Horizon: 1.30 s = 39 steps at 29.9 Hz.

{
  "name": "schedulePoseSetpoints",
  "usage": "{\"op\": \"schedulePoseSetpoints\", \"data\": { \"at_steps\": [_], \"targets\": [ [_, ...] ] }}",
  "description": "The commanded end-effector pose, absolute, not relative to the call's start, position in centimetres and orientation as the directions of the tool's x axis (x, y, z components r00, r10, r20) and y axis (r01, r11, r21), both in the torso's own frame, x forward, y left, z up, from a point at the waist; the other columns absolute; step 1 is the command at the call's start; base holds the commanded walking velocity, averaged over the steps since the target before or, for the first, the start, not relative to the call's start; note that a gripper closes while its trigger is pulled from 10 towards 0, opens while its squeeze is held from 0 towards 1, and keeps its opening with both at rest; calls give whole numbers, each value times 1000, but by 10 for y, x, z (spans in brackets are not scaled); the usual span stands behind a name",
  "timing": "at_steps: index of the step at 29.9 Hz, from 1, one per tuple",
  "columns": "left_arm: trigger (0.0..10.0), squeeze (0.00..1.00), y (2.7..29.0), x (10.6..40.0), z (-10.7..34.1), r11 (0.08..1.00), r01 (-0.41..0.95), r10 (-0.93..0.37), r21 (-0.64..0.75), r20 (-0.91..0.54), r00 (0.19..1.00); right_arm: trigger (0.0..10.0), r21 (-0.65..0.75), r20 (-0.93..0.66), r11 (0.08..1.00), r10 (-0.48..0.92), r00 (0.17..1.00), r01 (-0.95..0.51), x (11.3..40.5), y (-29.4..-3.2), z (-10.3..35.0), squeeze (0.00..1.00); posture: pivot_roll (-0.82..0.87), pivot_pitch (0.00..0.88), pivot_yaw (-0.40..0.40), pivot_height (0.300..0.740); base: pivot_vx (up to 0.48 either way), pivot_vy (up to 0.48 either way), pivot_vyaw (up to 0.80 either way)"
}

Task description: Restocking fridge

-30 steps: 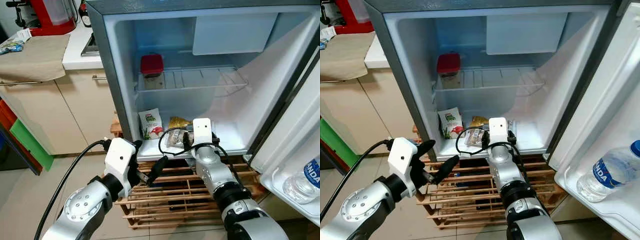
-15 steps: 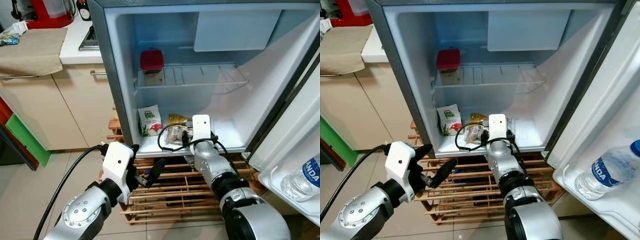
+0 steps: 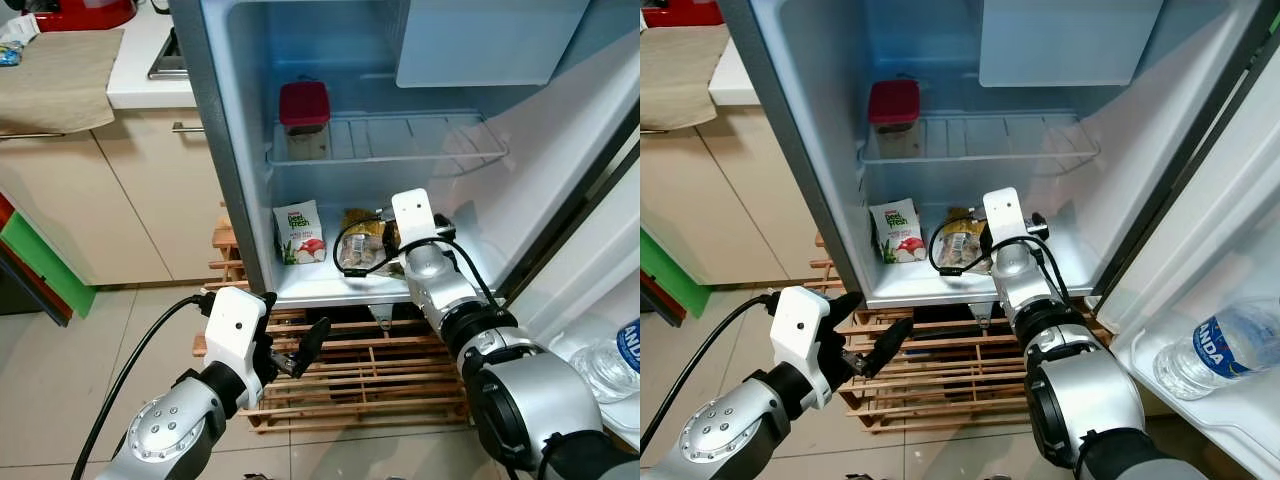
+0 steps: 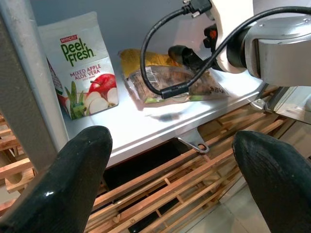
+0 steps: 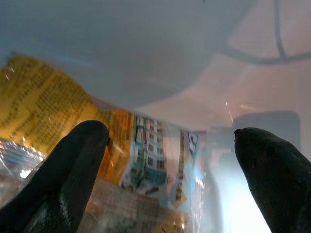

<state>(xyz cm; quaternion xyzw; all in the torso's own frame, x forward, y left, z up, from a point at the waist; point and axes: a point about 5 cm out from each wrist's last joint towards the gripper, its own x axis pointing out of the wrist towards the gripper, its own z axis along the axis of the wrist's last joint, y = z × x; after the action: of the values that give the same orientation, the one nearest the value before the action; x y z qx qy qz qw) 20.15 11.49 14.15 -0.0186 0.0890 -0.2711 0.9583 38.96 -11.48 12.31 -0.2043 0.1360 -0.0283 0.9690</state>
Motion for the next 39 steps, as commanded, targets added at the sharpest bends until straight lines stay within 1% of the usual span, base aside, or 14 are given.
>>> {"op": "schedulePoseSetpoints", "data": {
  "at_steps": [1, 3, 8, 9, 10, 11, 12, 13, 16, 18, 25, 27, 30, 39],
  "targets": [
    [10000, 0, 112, 198, 144, 848, 523, -529, -82, -155, 834, 10000, -444, -243, 896, -102, 965, -18, 390, -114, 124, 0, 54, 155, 8, 740, 0, 0, 0],
    [10000, 0, 111, 198, 144, 849, 522, -529, -86, -154, 835, 10000, -508, -221, 861, -99, 970, -28, 392, -117, 127, 0, 53, 154, 5, 740, 0, 0, 0],
    [10000, 0, 110, 199, 144, 851, 519, -525, -83, -151, 838, 10000, -503, -168, 864, -93, 981, -4, 398, -117, 142, 0, 54, 146, -4, 740, 0, 0, 0],
    [10000, 0, 111, 200, 144, 854, 513, -520, -81, -147, 842, 10000, -421, -135, 907, -80, 988, 16, 401, -112, 153, 0, 41, 140, -8, 740, 0, 0, 0],
    [10000, 0, 111, 200, 144, 854, 513, -520, -81, -147, 842, 10000, -421, -135, 907, -80, 988, 16, 401, -112, 153, 0, 41, 140, -8, 740, 0, 0, 0],
    [10000, 0, 111, 201, 144, 855, 512, -519, -81, -145, 843, 10000, -357, -137, 934, -77, 988, 23, 401, -110, 155, 0, 36, 137, -7, 740, 0, 0, 0],
    [10000, 0, 110, 203, 144, 853, 516, -522, -78, -139, 842, 10000, -180, -172, 983, -62, 983, 31, 398, -104, 151, 0, 27, 130, -8, 740, 0, 0, 0],
    [10000, 0, 110, 203, 144, 853, 516, -522, -78, -139, 842, 10000, -180, -172, 983, -62, 983, 31, 398, -104, 151, 0, 27, 130, -8, 740, 0, 0, 0],
    [10000, 0, 109, 206, 144, 853, 517, -522, -70, -134, 842, 10000, 57, -181, 997, -38, 983, 49, 392, -97, 152, 0, 20, 125, -7, 740, 0, 0, 0],
    [10000, 0, 110, 208, 143, 855, 514, -518, -67, -134, 845, 10000, 136, -181, 988, -48, 982, 73, 388, -98, 155, 0, 13, 119, -7, 740, 0, 0, 0],
    [10000, 0, 110, 211, 142, 856, 513, -517, -66, -127, 846, 10000, 130, -136, 984, -104, 985, 122, 357, -119, 161, 0, -16, 102, -9, 740, 0, 0, 0],
    [10000, 0, 108, 212, 141, 853, 517, -522, -69, -125, 844, 10000, 119, -204, 980, -132, 970, 158, 352, -129, 143, 0, -31, 97, -7, 740, 0, 0, 0],
    [10000, 0, 106, 214, 140, 845, 531, -535, -68, -121, 836, 10000, 205, -354, 960, -110, 929, 192, 338, -129, 119, 0, -33, 97, -2, 740, 0, 0, 0],
    [10000, 0, 109, 212, 139, 849, 524, -528, -66, -125, 840, 10000, 124, -456, 978, -94, 885, 168, 306, -130, 108, 0, -33, 95, -6, 740, 0, 0, 0]
  ]
}}
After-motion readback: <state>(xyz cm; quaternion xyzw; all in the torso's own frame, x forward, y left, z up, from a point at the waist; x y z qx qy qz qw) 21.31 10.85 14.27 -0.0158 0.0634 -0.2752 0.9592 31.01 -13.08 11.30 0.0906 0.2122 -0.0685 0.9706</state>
